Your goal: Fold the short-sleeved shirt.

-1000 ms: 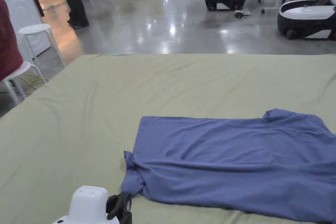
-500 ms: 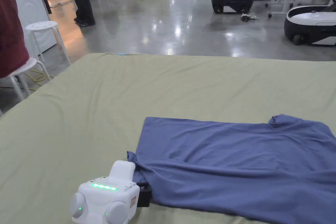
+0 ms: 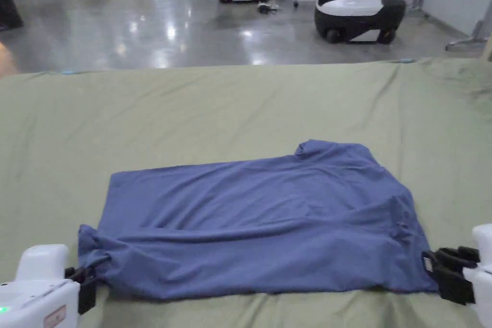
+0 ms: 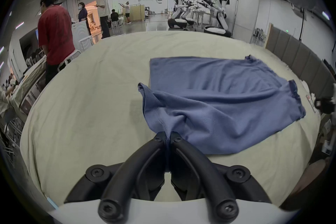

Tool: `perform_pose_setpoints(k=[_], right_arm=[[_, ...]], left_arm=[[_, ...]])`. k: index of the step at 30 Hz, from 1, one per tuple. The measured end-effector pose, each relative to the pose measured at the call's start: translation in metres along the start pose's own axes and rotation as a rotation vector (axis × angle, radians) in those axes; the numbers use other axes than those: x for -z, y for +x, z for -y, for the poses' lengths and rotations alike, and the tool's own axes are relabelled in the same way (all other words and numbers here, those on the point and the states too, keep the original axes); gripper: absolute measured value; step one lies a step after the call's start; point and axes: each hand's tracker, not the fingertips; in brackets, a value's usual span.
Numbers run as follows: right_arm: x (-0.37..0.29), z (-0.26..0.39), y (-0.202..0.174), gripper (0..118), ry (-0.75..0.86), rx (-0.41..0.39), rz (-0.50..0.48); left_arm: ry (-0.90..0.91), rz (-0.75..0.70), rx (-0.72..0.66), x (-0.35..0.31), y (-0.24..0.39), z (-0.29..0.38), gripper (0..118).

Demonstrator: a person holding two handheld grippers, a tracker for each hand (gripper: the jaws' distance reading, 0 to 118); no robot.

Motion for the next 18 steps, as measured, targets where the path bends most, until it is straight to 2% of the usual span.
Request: perform_pose_setpoints(k=[1,2,3,4,6,7,8,9,10,11,13,14,16,18], right_arm=[[0.015,-0.001,0.010,91,-0.014,0.027,0.002],[0.031,-0.002,0.019,111,-0.063,0.059,0.014],[0.045,-0.002,0.025,112,-0.111,0.081,0.038],[0.055,-0.002,0.030,104,-0.126,0.108,0.055],[0.085,0.004,0.045,101,-0.210,0.140,0.054],[0.095,0.008,0.048,94,-0.240,0.154,0.075],[0.104,0.012,0.050,75,-0.280,0.159,0.070],[0.107,0.016,0.050,68,-0.277,0.153,0.046],[0.105,0.020,0.050,48,-0.253,0.154,0.030],[0.100,0.019,0.049,10,-0.207,0.142,0.045],[0.095,0.015,0.053,5,-0.193,0.170,-0.048],[0.084,0.014,0.043,5,-0.196,0.168,0.002],[0.075,0.009,0.046,5,-0.182,0.158,-0.012],[0.052,-0.002,0.043,5,-0.132,0.199,-0.041]], left_arm=[[0.003,0.006,-0.003,-0.002,0.001,-0.002,2],[0.006,0.011,-0.005,-0.003,0.002,-0.003,2],[0.010,0.015,-0.009,-0.005,0.003,-0.005,2],[0.010,0.016,-0.008,-0.004,0.004,-0.005,2],[0.008,0.016,-0.004,-0.001,0.003,-0.005,2],[0.004,0.016,-0.002,0.003,0.001,-0.005,2],[-0.003,0.015,-0.001,0.005,0.000,-0.004,2],[-0.011,0.015,-0.002,0.006,-0.001,-0.004,2],[-0.017,0.018,-0.003,0.007,-0.002,-0.003,2],[-0.023,0.019,-0.005,0.002,-0.001,-0.006,2],[-0.034,0.024,-0.013,0.001,-0.005,-0.007,2],[-0.034,0.028,-0.023,-0.001,-0.007,-0.008,2],[-0.024,0.042,-0.046,-0.007,-0.012,-0.013,2],[-0.010,0.061,-0.067,-0.018,-0.016,-0.019,2]])
